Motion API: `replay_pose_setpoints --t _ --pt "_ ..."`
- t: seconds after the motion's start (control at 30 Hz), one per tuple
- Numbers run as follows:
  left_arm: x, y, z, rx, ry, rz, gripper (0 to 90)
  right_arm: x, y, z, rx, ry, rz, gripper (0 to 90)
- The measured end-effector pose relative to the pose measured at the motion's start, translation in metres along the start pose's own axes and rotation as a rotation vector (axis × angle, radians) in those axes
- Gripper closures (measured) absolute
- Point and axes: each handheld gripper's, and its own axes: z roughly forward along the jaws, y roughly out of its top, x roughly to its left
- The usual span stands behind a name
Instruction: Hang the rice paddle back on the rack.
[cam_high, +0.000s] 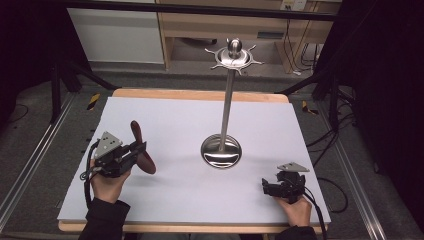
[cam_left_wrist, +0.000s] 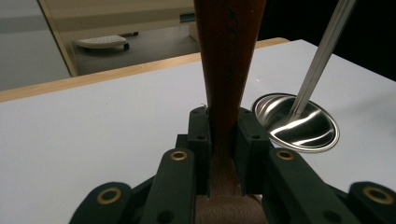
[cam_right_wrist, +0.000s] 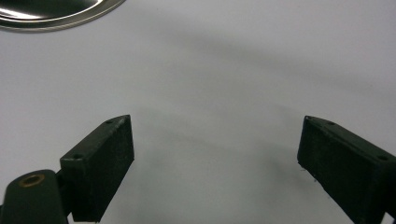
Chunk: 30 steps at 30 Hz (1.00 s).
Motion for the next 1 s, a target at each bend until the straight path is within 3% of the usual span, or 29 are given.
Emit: replay_pose_setpoints --t 0.33,1.0 --pt "-0.007 0.022 -0.002 -0.062 -0.025 0.027 77.5 -0.001 0.001 -0.001 -0.015 -0.007 0.001 11.1" --pt "-0.026 0.062 0.013 -0.103 -0.101 0.039 77.5 -0.002 0.002 -0.002 -0.029 -0.013 0.005 11.0"
